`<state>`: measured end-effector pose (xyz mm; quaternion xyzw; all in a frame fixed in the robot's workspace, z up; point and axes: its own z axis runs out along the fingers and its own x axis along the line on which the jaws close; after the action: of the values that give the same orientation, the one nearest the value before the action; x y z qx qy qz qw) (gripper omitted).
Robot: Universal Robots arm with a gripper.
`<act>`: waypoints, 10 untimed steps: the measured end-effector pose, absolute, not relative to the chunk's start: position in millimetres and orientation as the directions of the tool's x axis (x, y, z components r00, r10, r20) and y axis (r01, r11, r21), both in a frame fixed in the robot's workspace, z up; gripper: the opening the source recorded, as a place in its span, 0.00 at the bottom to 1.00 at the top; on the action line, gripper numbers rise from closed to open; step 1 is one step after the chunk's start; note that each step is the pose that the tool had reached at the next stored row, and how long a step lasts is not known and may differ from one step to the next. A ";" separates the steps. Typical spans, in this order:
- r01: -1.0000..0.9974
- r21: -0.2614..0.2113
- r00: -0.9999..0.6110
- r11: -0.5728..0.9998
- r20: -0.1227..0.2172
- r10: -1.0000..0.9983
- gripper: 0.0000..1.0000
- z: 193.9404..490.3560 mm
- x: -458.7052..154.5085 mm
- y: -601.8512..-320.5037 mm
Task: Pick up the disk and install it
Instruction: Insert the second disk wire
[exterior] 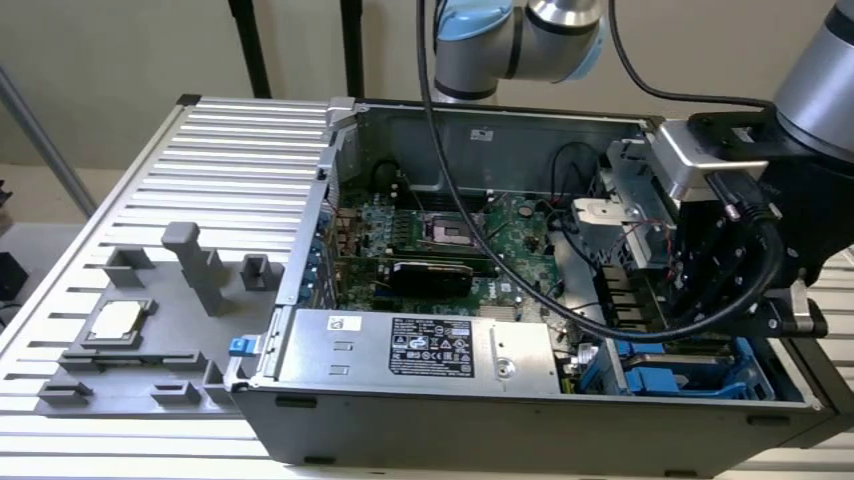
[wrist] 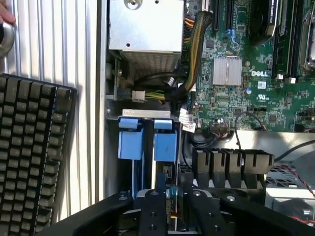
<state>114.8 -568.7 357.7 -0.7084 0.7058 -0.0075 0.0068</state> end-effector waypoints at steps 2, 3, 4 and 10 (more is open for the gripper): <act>-1.000 -0.020 0.004 -0.004 0.001 -1.000 0.25 358.2 105.9 -568.7; -1.000 -0.020 0.004 -0.004 0.000 -1.000 0.22 358.2 102.4 -568.8; -1.000 -0.020 0.004 -0.004 0.001 -1.000 0.16 358.3 100.6 -568.7; -1.000 -0.020 0.005 -0.005 0.000 -1.000 0.11 358.2 100.1 -568.8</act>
<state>100.1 -568.8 358.2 -0.7088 0.7054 -0.0071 0.0071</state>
